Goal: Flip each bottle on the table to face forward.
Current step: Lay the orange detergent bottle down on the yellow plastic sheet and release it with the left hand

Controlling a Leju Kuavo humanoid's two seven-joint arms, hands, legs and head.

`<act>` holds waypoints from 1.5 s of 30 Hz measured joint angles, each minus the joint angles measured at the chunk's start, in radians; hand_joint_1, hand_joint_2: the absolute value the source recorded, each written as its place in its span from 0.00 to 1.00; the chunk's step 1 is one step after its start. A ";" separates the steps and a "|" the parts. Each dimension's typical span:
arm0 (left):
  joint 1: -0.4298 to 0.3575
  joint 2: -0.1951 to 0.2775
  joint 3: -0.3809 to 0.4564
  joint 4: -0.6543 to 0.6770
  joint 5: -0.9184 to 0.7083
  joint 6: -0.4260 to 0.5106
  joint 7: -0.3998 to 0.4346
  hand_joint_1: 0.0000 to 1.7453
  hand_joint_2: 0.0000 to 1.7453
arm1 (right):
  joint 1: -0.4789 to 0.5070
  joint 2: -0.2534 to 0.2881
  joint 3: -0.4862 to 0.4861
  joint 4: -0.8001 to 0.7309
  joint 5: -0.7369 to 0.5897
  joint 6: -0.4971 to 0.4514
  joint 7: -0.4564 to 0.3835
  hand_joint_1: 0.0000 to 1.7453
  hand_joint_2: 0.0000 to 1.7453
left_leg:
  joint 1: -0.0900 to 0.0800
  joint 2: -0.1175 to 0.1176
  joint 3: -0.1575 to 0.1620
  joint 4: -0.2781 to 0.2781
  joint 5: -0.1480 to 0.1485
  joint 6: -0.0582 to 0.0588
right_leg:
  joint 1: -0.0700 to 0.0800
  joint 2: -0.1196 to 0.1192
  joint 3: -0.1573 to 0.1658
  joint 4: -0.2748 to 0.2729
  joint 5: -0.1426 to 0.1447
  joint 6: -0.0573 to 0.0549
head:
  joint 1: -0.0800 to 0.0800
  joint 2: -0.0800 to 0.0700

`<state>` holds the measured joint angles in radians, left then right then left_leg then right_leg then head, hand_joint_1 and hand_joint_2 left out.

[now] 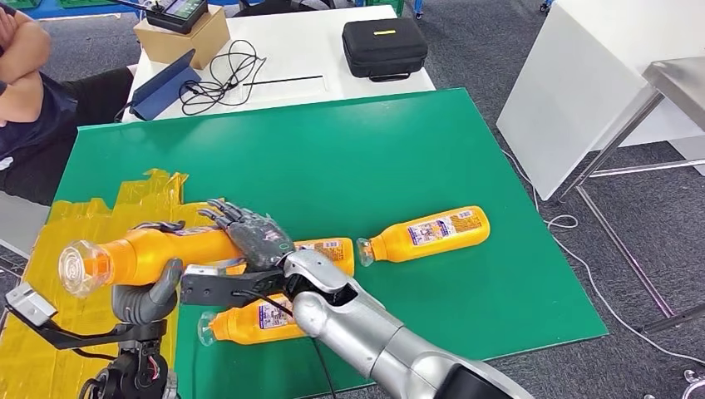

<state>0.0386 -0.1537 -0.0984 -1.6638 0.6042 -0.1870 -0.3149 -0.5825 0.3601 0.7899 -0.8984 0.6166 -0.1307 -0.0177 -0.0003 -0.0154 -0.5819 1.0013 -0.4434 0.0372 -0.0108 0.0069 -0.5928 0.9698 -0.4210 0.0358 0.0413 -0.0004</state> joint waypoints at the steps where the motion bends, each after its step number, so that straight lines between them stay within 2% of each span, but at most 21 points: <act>1: -0.001 -0.002 0.002 0.001 -0.003 0.002 -0.004 1.00 1.00 | 0.012 -0.004 -0.025 -0.015 -0.030 0.006 -0.024 0.00 0.00 | 0.000 0.000 0.000 0.000 0.000 0.000 | 0.000 0.000 0.000 0.000 0.000 0.000 | 0.000 0.000; 6: 0.005 -0.005 0.032 0.002 -0.025 0.013 -0.013 1.00 1.00 | 0.106 -0.051 -0.159 -0.169 -0.154 0.031 -0.126 0.00 0.00 | 0.000 0.000 -0.001 0.000 0.000 0.000 | 0.000 0.000 0.000 0.000 0.000 0.000 | 0.000 0.000; 10: 0.005 -0.003 0.055 0.016 -0.040 0.006 -0.016 1.00 1.00 | 0.173 -0.091 -0.226 -0.303 -0.176 0.036 -0.140 0.00 0.00 | -0.001 0.000 -0.001 0.000 0.000 0.000 | 0.000 0.000 0.000 0.000 0.000 0.000 | 0.000 0.000; 17: 0.001 0.003 0.070 0.042 -0.097 0.030 -0.042 1.00 1.00 | 0.246 -0.129 -0.269 -0.425 -0.189 0.027 -0.168 0.00 0.00 | 0.000 0.000 0.000 0.000 0.000 0.000 | 0.000 0.000 0.000 0.000 0.000 0.000 | 0.000 0.000; 19: 0.000 0.011 0.082 0.049 -0.204 0.108 -0.085 1.00 1.00 | 0.285 -0.145 -0.282 -0.475 -0.205 0.021 -0.194 0.00 0.00 | 0.000 0.000 0.000 0.000 0.000 0.000 | 0.000 0.000 0.000 0.000 0.000 0.000 | 0.000 0.000; 20: 0.000 0.016 0.090 0.050 -0.296 0.176 -0.111 1.00 1.00 | 0.308 -0.155 -0.289 -0.503 -0.214 0.019 -0.209 0.00 0.00 | 0.000 0.000 0.000 0.000 0.000 0.000 | 0.000 0.000 0.000 0.000 0.000 0.000 | 0.000 0.000; 23: 0.004 0.038 0.125 0.044 -0.679 0.449 -0.157 1.00 1.00 | 0.368 -0.185 -0.301 -0.578 -0.253 0.027 -0.254 0.00 0.00 | 0.000 0.000 -0.001 0.000 -0.001 -0.001 | 0.000 0.000 -0.001 0.000 0.000 0.000 | 0.000 0.000; 25: 0.004 0.064 0.147 0.039 -0.916 0.569 -0.130 1.00 1.00 | 0.388 -0.200 -0.302 -0.608 -0.284 0.033 -0.273 0.00 0.00 | 0.000 0.000 -0.001 0.000 -0.001 -0.001 | 0.000 0.000 -0.001 0.000 0.000 0.000 | 0.000 0.000; 31: -0.040 0.135 0.167 0.109 -1.425 0.759 0.026 1.00 1.00 | 0.404 -0.230 -0.284 -0.635 -0.348 0.042 -0.291 0.00 0.00 | 0.000 -0.001 -0.001 0.000 0.000 -0.001 | 0.000 -0.001 -0.001 0.000 0.000 0.000 | 0.000 0.000; 34: -0.091 0.161 0.167 0.200 -1.577 0.804 0.096 1.00 1.00 | 0.405 -0.241 -0.264 -0.635 -0.371 0.045 -0.293 0.00 0.00 | 0.000 -0.001 -0.001 0.000 0.001 -0.001 | 0.000 -0.001 0.000 0.000 0.000 0.000 | 0.000 0.000; 37: -0.145 0.175 0.164 0.305 -1.661 0.812 0.141 1.00 1.00 | 0.405 -0.247 -0.250 -0.635 -0.387 0.051 -0.294 0.00 0.00 | 0.000 -0.001 0.000 0.000 0.002 -0.001 | 0.000 -0.001 0.000 0.000 0.001 0.000 | 0.000 0.000; 40: -0.184 0.179 0.160 0.390 -1.684 0.814 0.157 1.00 1.00 | 0.405 -0.253 -0.241 -0.635 -0.392 0.056 -0.294 0.00 0.00 | 0.000 0.000 0.000 0.000 0.002 -0.001 | 0.000 -0.001 0.000 0.000 0.001 0.000 | 0.000 0.000; 45: -0.212 0.182 0.155 0.461 -1.699 0.814 0.166 1.00 1.00 | 0.405 -0.259 -0.236 -0.635 -0.394 0.059 -0.294 0.00 0.00 | 0.000 0.000 -0.001 0.000 0.002 -0.002 | 0.000 0.000 -0.001 0.000 0.000 0.000 | 0.000 0.000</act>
<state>-0.1736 0.0281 0.0567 -1.2024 -1.0944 0.6272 -0.1487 -0.1775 0.1006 0.5543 -1.5332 0.2222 -0.0722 -0.3117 -0.0003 -0.0158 -0.5830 1.0012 -0.4416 0.0357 -0.0109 0.0065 -0.5934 0.9700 -0.4206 0.0356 0.0414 -0.0004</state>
